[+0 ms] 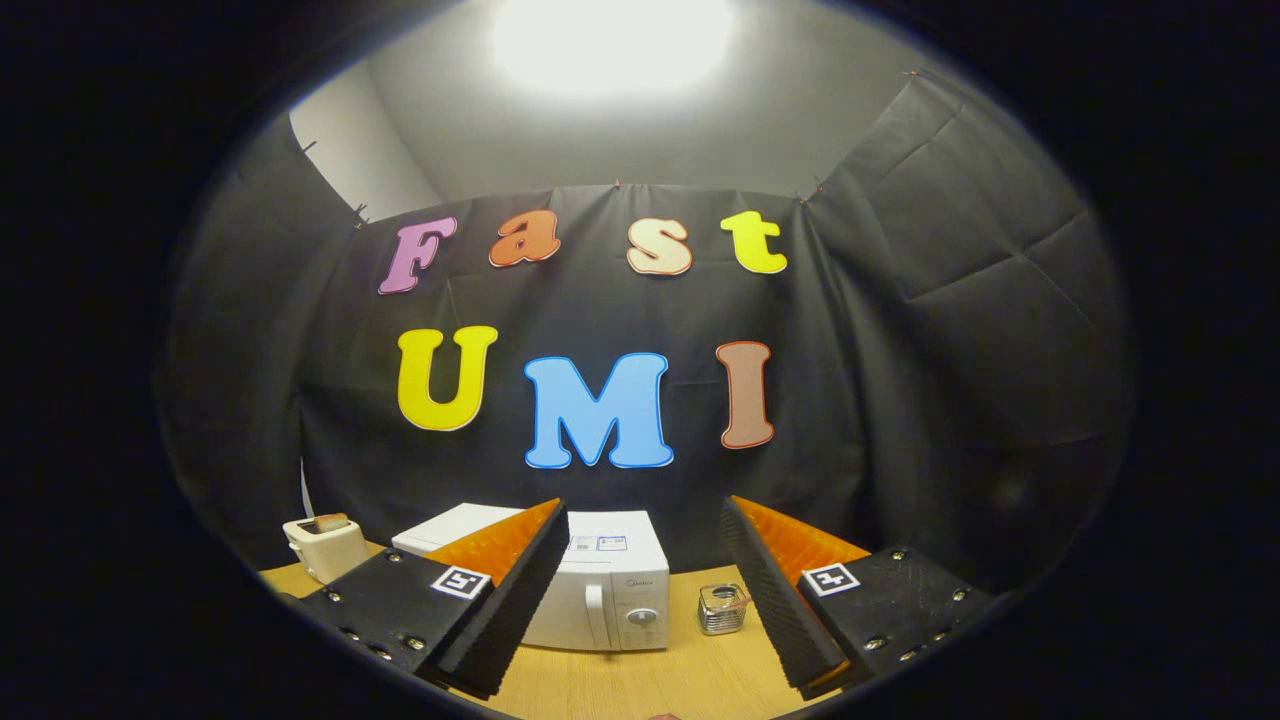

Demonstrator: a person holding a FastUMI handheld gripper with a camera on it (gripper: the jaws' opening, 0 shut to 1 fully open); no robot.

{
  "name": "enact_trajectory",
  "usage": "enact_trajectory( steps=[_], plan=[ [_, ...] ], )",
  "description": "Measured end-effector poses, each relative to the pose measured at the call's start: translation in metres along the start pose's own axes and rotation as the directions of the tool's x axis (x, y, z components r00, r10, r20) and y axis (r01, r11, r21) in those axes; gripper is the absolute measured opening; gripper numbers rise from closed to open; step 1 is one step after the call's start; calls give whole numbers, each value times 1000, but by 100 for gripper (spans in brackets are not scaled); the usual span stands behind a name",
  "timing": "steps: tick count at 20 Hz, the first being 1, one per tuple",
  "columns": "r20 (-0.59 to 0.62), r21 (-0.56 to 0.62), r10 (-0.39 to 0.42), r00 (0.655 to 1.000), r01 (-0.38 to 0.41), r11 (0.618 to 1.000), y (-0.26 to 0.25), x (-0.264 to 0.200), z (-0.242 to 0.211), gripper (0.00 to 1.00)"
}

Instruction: Open the microwave, put the food inside, and close the microwave door.

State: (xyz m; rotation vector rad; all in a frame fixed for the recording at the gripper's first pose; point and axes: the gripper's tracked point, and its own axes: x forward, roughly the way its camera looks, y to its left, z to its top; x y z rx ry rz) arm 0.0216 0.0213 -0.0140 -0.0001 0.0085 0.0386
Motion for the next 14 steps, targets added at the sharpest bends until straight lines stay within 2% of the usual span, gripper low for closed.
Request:
enact_trajectory(
  steps=[14],
  plan=[
    [-51, 28, 121, 991, -120, 992, 29, 68, -58, 98]
  ],
)
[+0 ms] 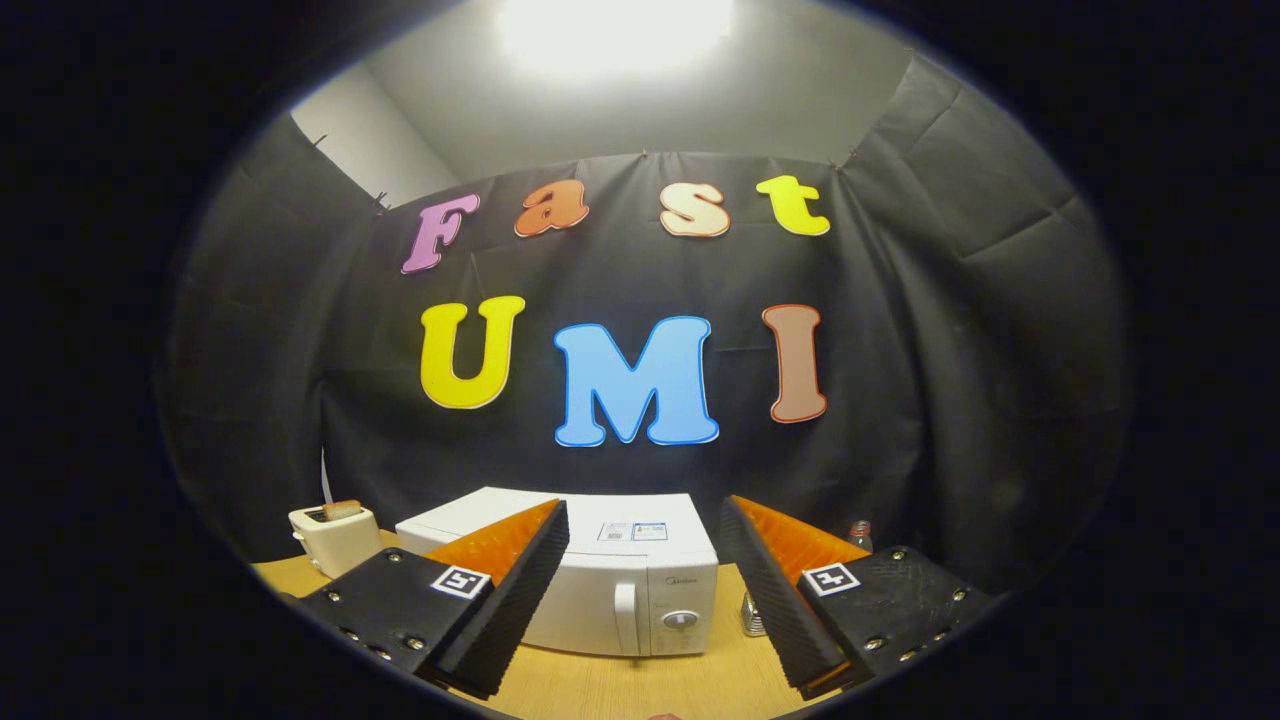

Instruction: Open the microwave, put the food inside, and close the microwave door.

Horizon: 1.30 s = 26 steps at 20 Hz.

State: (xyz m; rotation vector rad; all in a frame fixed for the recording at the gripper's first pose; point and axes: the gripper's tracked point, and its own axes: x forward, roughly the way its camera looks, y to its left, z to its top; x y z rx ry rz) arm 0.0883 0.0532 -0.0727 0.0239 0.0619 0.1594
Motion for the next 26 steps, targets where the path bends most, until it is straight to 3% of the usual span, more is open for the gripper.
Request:
enact_trajectory(
  steps=[13, 26],
  plan=[
    [-138, -2, 44, 989, -45, 999, -1, 57, -95, 98],
    [-335, -15, 80, 939, -90, 996, 6, 87, -201, 98]
  ],
)
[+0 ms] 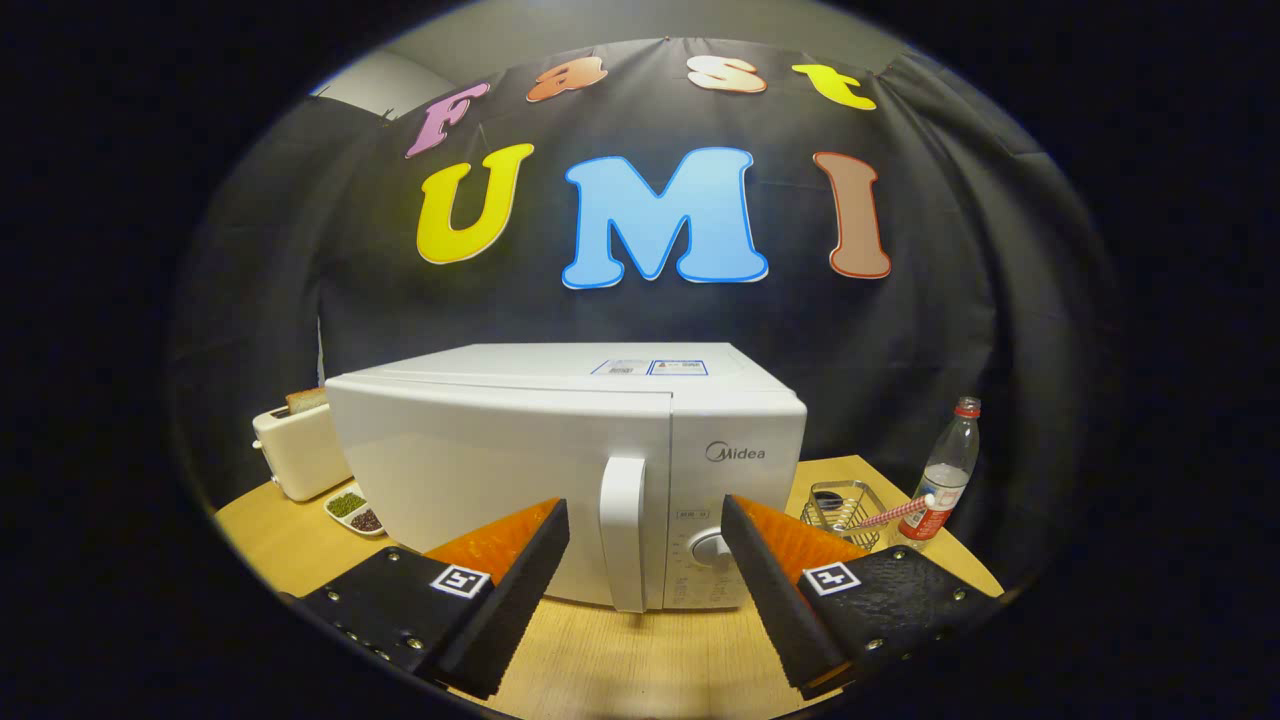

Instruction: Open the microwave, put the food inside, and close the microwave door.

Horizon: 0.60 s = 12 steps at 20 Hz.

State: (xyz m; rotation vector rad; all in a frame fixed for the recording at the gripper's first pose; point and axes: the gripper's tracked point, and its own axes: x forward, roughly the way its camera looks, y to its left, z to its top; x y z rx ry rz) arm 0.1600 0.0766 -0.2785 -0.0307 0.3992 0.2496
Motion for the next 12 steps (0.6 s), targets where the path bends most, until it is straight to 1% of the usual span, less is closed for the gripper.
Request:
enact_trajectory(
  steps=[6, 8, 9, 10, 11, 12],
  plan=[
    [-91, -5, 22, 996, -23, 1000, 7, 21, -33, 98],
    [-106, -4, 17, 994, -18, 1000, 6, 24, -37, 80],
    [-112, 0, 21, 994, -21, 1000, 7, 26, -39, 75],
    [-121, 4, 25, 992, -25, 1000, 8, 27, -42, 75],
    [-128, -2, 13, 992, -13, 1000, 6, 28, -44, 75],
    [-127, 0, 19, 992, -19, 1000, 7, 27, -42, 59]
  ],
)
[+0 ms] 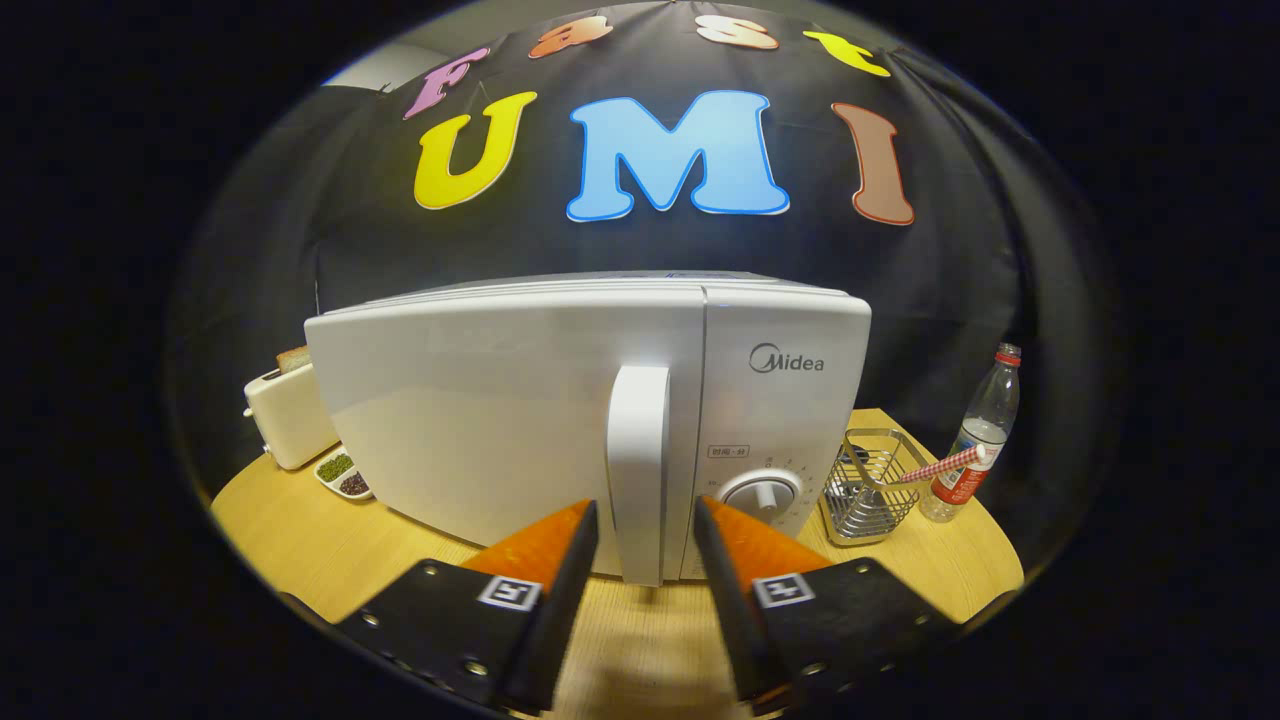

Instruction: Open the microwave, put the food inside, and close the microwave door.

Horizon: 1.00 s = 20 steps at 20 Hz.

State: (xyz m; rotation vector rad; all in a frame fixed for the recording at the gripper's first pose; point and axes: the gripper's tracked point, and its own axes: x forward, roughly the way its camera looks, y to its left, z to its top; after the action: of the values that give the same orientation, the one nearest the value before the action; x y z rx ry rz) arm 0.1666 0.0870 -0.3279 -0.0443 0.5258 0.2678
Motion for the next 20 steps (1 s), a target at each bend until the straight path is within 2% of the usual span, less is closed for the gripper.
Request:
enact_trajectory(
  steps=[1, 4, 6, 10, 11, 12, 14, 20],
  plan=[
    [-6, -5, -7, 1000, 7, 1000, 0, 3, -3, 43],
    [-15, -8, 3, 1000, -3, 1000, 1, 5, -1, 43],
    [-17, -9, -4, 1000, 3, 1000, 0, 11, 0, 32],
    [-33, -19, -22, 999, 22, 1000, 3, 12, -2, 29],
    [-40, -33, -28, 999, 27, 999, 3, 9, -3, 21],
    [-44, -43, -31, 999, 29, 999, 1, 8, -2, 21],
    [-53, -26, -29, 998, 28, 999, 2, 7, -1, 10],
    [-59, -23, 4, 998, -5, 1000, 4, 5, -3, 10]
  ],
)
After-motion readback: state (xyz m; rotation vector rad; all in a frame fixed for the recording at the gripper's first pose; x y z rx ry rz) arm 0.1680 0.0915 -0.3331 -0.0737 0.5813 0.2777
